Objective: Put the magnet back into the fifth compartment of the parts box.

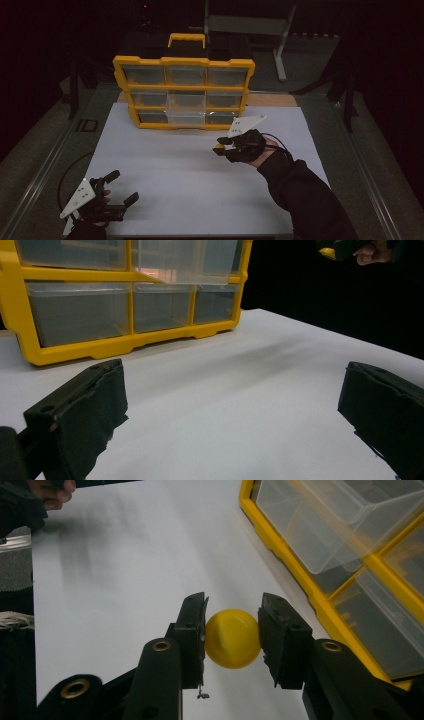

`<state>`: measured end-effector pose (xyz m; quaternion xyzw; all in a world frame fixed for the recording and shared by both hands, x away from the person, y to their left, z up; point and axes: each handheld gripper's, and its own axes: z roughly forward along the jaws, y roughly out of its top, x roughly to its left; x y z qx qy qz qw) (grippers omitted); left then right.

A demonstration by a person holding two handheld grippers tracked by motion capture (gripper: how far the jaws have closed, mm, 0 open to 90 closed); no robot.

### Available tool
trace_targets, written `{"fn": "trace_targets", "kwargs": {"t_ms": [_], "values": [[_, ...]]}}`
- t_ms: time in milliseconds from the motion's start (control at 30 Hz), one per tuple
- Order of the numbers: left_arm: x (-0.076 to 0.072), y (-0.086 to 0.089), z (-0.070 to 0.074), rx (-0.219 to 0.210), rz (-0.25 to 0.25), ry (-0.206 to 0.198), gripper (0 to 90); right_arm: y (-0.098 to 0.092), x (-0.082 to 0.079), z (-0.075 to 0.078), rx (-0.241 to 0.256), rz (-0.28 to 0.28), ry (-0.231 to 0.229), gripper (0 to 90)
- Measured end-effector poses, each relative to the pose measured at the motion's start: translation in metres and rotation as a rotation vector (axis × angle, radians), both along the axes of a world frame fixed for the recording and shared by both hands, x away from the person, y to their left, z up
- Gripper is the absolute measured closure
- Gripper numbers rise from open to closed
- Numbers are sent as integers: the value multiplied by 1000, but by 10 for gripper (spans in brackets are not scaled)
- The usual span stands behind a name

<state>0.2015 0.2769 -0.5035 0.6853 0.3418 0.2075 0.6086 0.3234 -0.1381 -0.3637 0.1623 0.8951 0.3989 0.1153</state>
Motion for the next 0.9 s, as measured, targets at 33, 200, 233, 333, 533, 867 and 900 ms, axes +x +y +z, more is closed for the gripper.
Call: {"fn": "trace_targets", "kwargs": {"t_ms": [33, 200, 233, 333, 533, 867, 900], "values": [[0, 0, 0, 0, 0, 0, 0, 0, 1, 1, 2, -1, -2, 639], [0, 0, 0, -4, -1, 0, 0, 1, 4, 4, 6, 0, -1, 639], [0, 0, 0, -4, -1, -1, 0, 2, 7, 6, 12, -4, 4, 639], [0, 0, 0, -4, -2, 0, 0, 3, 10, 8, 15, -6, -2, 639], [0, 0, 0, -6, -1, 1, 0, 8, 15, 15, 7, -4, -17, 639], [0, 0, 0, -11, -3, 0, 0, 15, 28, 22, 12, -7, -16, 639], [0, 0, 0, -10, -2, 0, 0, 16, 29, 22, 11, -8, -13, 639]]}}
